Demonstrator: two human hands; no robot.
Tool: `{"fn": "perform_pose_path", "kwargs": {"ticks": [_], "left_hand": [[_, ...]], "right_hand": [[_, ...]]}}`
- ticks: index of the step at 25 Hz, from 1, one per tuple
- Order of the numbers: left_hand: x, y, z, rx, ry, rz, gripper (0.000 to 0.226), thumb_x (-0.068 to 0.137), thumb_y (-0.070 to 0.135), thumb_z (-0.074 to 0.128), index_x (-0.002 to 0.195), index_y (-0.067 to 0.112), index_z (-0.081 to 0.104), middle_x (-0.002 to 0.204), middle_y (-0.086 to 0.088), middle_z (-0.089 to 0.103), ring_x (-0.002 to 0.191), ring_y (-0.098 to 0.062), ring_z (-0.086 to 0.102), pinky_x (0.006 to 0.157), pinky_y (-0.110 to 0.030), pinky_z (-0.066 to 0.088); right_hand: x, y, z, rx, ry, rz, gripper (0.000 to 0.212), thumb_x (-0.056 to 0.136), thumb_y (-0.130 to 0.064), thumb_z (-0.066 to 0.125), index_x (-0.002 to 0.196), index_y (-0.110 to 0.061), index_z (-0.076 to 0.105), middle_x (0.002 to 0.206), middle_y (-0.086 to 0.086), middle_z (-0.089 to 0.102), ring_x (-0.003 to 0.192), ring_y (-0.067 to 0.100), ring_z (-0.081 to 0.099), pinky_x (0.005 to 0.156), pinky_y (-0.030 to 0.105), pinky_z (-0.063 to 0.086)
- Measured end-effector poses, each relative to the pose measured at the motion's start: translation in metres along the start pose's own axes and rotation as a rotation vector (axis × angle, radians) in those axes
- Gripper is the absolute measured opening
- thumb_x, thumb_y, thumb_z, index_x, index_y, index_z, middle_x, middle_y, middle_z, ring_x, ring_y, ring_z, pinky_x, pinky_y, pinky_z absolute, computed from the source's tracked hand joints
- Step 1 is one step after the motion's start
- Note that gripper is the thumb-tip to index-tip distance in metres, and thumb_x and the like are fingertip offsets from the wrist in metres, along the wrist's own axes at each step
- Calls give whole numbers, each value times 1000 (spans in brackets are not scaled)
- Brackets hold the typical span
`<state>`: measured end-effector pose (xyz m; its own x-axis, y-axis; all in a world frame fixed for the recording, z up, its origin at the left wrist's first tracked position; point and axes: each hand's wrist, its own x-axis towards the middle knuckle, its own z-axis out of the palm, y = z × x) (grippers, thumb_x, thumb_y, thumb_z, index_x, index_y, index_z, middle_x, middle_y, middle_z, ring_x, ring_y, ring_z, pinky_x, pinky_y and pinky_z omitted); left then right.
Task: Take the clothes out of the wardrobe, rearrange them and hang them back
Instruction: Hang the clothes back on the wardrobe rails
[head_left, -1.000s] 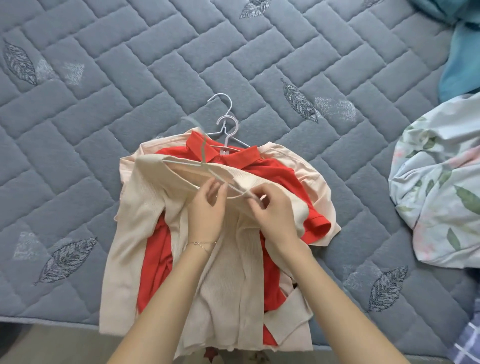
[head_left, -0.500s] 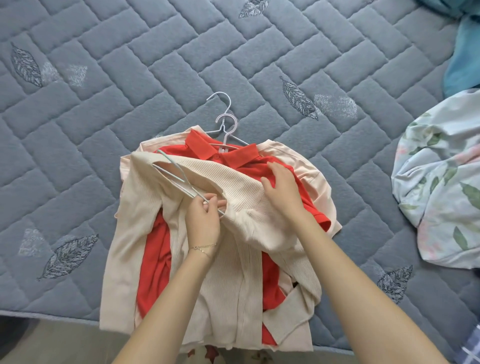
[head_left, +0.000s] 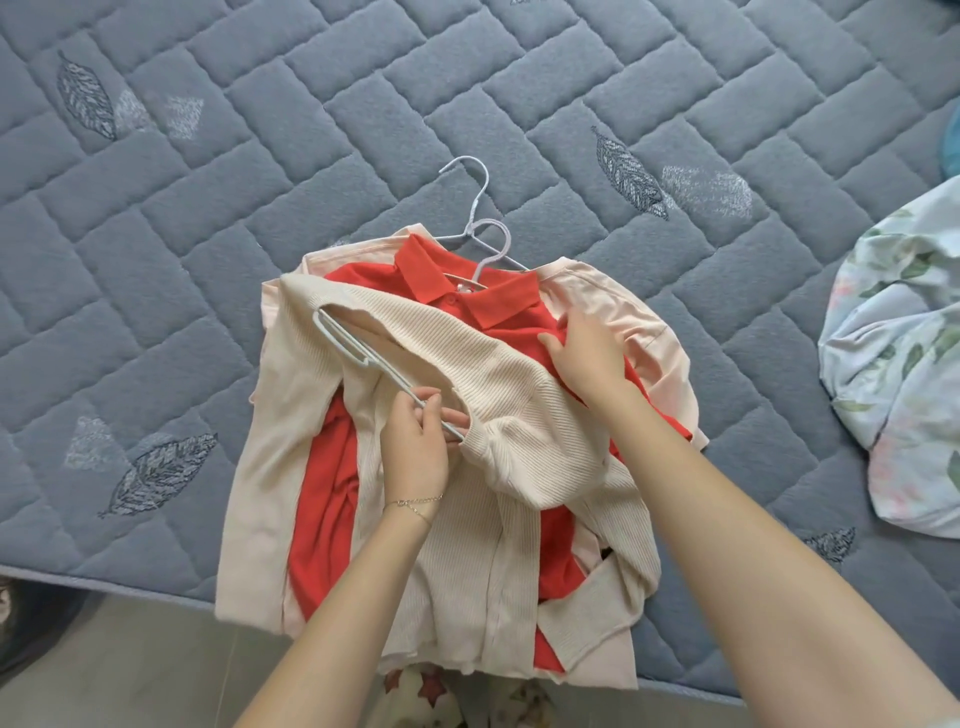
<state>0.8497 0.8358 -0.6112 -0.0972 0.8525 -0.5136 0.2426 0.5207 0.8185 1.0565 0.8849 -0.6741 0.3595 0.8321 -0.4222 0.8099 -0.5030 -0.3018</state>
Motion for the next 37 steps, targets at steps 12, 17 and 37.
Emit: {"fn": "perform_pose_path", "kwargs": {"ticks": [12, 17, 37], "left_hand": [[-46, 30, -71, 29, 127, 82, 10, 99, 13, 46, 97, 12, 56, 69, -1, 71, 71, -20, 67, 71, -46, 55], [-107, 82, -126, -18, 248, 126, 15, 100, 14, 45, 87, 13, 53, 57, 4, 64, 59, -14, 59, 60, -31, 45], [-419, 58, -579, -404, 1137, 224, 15, 96, 12, 54, 88, 6, 64, 52, 0, 55, 49, -5, 51, 58, -18, 44]], "right_hand": [[-78, -55, -50, 346, 42, -150, 34, 90, -37, 63, 63, -22, 48, 58, -12, 46, 61, 16, 45, 55, 28, 21], [-173, -141, -108, 373, 55, -238, 35, 86, -31, 64, 59, -21, 44, 55, -8, 45, 61, 17, 43, 58, 32, 22], [-627, -526, -94, 516, -472, -927, 37, 85, -27, 65, 61, -21, 37, 47, -15, 33, 46, 3, 32, 47, 17, 31]]}}
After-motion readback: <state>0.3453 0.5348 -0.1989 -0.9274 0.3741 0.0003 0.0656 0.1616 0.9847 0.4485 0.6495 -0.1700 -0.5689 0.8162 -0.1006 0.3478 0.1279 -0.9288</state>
